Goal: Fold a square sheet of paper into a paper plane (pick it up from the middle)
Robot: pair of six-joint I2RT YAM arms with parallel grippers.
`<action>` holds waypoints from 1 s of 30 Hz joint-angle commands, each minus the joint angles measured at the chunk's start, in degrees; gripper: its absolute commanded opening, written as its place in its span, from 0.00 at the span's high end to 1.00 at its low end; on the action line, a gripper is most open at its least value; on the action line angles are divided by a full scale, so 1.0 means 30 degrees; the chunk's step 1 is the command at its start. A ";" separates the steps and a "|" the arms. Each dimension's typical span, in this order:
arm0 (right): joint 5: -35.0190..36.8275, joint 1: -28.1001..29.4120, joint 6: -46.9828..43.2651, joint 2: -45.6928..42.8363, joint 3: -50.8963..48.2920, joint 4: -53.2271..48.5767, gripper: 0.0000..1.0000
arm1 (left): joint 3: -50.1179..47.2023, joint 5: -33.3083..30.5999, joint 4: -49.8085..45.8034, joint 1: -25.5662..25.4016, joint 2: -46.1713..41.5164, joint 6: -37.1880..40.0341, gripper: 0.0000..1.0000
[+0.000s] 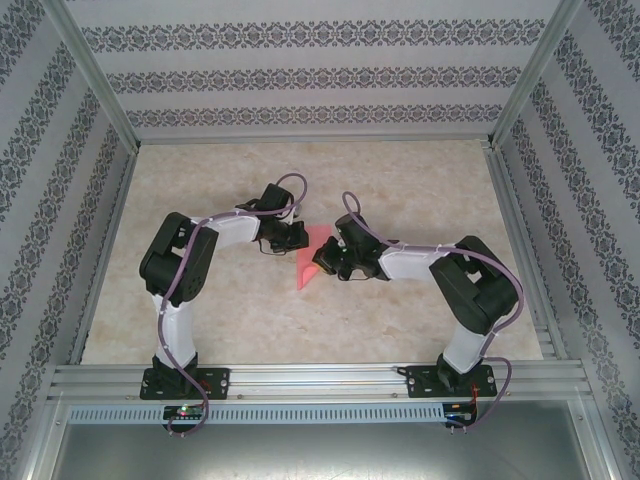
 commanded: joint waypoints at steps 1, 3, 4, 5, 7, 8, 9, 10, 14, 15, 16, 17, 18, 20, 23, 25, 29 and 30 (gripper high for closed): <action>-0.0360 0.0142 -0.0423 0.0734 0.0714 0.0720 0.97 | 0.0277 -0.0056 -0.0801 0.0089 0.0169 0.0657 0.89; -0.0414 0.0135 -0.0505 0.1038 0.0858 0.0838 0.97 | 0.0223 -0.0092 -0.0795 0.0106 0.0160 0.0666 0.89; -0.0396 0.0143 -0.0460 0.1177 0.0858 0.0953 0.97 | 0.0213 -0.0087 -0.0820 0.0099 0.0140 0.0659 0.89; -0.0399 0.0147 -0.0439 0.1311 0.0857 0.1149 0.97 | 0.0181 -0.0139 -0.0854 0.0104 0.0116 0.0659 0.89; -0.0267 0.0168 -0.0397 0.1544 0.0843 0.1412 0.97 | 0.0163 -0.0151 -0.0861 0.0113 0.0053 0.0673 0.89; -0.0197 0.0139 -0.0408 0.1659 0.0858 0.1617 0.97 | 0.0153 -0.0139 -0.0889 0.0101 0.0048 0.0659 0.89; -0.0095 0.0149 -0.0482 0.1750 0.0887 0.1633 0.97 | 0.0149 -0.0139 -0.0921 0.0112 0.0050 0.0662 0.89; 0.0026 0.0138 -0.0612 0.1810 0.0967 0.1653 0.97 | 0.0152 -0.0158 -0.0941 0.0109 0.0051 0.0664 0.89; 0.0043 0.0192 -0.0814 0.2218 0.1085 0.1834 0.97 | 0.0123 -0.0131 -0.0972 0.0112 0.0081 0.0652 0.89; -0.0073 0.0207 -0.0786 0.2358 0.1087 0.1942 0.97 | 0.0152 -0.0148 -0.0985 0.0103 0.0081 0.0662 0.89; -0.0122 0.0226 -0.0792 0.2455 0.1116 0.1959 0.97 | 0.0149 -0.0149 -0.0997 0.0109 0.0081 0.0681 0.89; -0.0124 0.0223 -0.0831 0.2513 0.1121 0.1977 0.97 | 0.0149 -0.0131 -0.0984 0.0100 0.0083 0.0659 0.89; -0.0170 0.0258 -0.0872 0.2572 0.1166 0.1953 0.97 | 0.0179 -0.0131 -0.0986 0.0115 0.0082 0.0660 0.89; -0.0130 0.0266 -0.1085 0.2575 0.1287 0.1768 0.97 | 0.0181 -0.0093 -0.0995 0.0104 0.0081 0.0622 0.89; -0.0105 0.0296 -0.1287 0.2660 0.1394 0.1483 0.97 | 0.0151 -0.0056 -0.0967 0.0107 0.0081 0.0600 0.89; -0.0215 0.0309 -0.1377 0.2722 0.1473 0.1457 0.96 | 0.0149 -0.0035 -0.0986 0.0100 0.0081 0.0600 0.89; -0.0172 0.0327 -0.1579 0.2825 0.1614 0.1260 0.97 | 0.0105 0.0037 -0.0916 0.0108 0.0043 0.0600 0.89; -0.0174 0.0353 -0.1583 0.2851 0.1606 0.1248 0.97 | 0.0127 0.0049 -0.0935 0.0113 0.0005 0.0600 0.89</action>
